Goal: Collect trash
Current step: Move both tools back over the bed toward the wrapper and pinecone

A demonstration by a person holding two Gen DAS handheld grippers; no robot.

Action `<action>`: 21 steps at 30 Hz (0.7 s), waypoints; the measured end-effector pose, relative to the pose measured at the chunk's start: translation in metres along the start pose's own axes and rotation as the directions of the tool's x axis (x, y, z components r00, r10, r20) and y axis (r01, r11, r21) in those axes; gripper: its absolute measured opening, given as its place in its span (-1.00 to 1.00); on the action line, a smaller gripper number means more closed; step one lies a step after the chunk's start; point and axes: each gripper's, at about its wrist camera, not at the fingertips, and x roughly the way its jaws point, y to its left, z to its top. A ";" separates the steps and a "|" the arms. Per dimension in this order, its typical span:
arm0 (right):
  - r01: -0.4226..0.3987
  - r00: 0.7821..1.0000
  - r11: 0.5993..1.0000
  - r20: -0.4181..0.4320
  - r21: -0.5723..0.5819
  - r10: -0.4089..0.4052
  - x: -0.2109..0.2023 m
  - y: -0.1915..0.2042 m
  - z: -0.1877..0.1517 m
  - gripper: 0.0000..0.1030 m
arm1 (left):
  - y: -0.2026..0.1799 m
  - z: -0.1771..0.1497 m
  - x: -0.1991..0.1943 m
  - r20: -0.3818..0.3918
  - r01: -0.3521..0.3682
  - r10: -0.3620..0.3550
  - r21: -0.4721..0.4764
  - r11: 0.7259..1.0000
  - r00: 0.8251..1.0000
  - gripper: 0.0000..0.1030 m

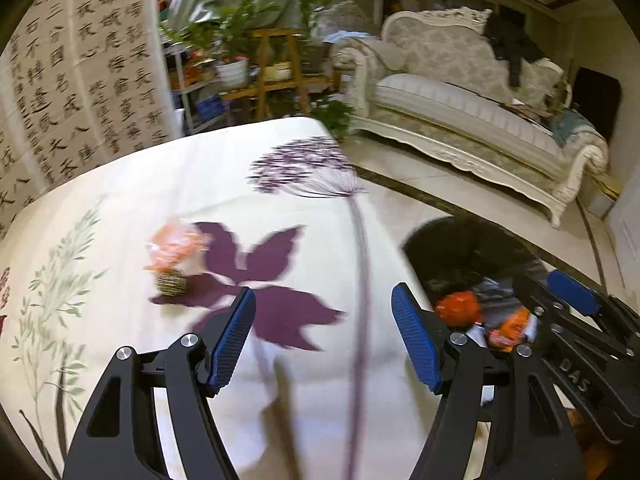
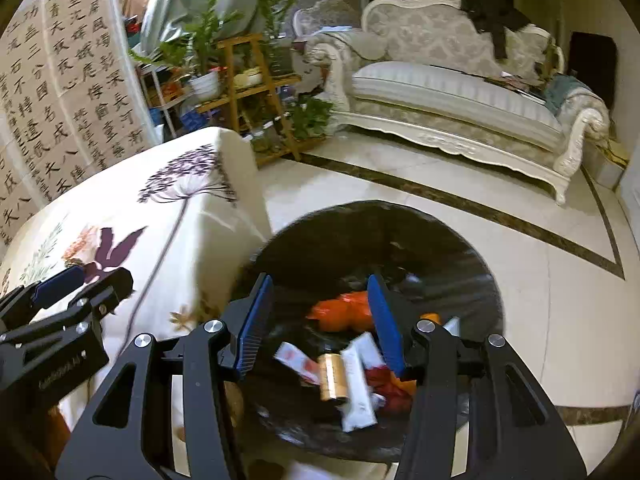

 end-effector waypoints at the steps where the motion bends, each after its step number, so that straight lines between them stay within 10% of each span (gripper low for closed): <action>1: -0.007 1.000 1.000 -0.001 -0.005 0.007 0.001 0.004 0.000 -0.06 | 0.007 0.002 0.002 -0.001 -0.015 0.015 -0.007 1.000 1.000 0.33; 21: -0.156 0.987 0.978 -0.048 -0.139 0.151 0.021 0.099 0.014 -0.06 | 0.096 0.001 0.019 -0.055 -0.092 0.086 -0.124 0.988 0.995 0.33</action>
